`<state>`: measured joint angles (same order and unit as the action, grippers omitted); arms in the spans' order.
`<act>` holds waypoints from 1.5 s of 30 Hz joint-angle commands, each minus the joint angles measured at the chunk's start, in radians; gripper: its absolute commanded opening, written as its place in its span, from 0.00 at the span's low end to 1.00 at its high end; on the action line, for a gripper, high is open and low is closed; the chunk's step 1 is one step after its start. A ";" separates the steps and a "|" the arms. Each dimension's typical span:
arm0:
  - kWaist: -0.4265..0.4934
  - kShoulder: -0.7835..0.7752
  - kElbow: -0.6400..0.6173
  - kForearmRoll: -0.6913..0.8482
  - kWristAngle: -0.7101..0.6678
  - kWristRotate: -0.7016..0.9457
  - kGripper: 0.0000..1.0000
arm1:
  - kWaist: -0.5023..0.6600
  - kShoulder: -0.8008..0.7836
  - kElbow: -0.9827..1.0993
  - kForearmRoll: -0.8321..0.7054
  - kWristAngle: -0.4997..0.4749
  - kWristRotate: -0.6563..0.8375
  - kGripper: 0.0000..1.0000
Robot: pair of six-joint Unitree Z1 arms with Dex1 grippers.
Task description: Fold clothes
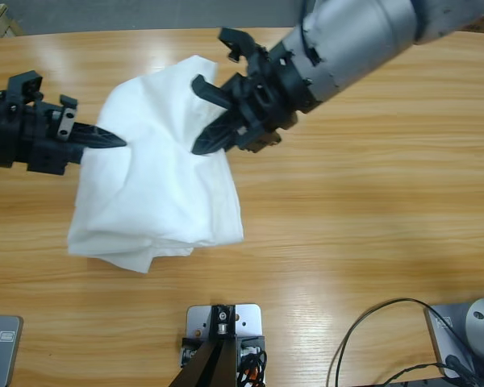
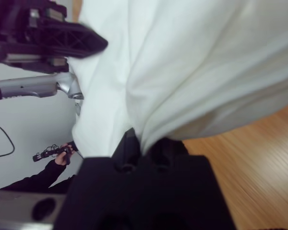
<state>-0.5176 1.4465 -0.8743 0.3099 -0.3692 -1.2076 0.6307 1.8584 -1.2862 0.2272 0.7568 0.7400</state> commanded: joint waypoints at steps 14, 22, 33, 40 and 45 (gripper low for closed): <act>0.231 0.005 0.082 0.093 -0.037 0.164 0.00 | 0.086 0.292 -0.263 0.026 -0.025 0.058 0.00; 0.269 0.126 0.078 0.078 -0.037 0.224 0.00 | 0.088 0.363 -0.297 0.026 -0.025 0.063 0.00; 0.294 0.249 0.078 0.045 -0.042 0.241 0.00 | 0.087 0.409 -0.318 0.035 -0.051 0.073 0.00; 0.309 0.299 0.075 0.008 -0.042 0.247 0.00 | 0.087 0.431 -0.321 0.055 -0.066 0.073 0.00; 0.312 0.325 0.074 -0.009 -0.042 0.248 0.00 | 0.087 0.433 -0.312 0.065 -0.091 0.073 0.00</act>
<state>-0.2264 1.6901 -0.8121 0.3392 -0.3990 -0.9704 0.7055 2.2311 -1.6096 0.2672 0.7013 0.8021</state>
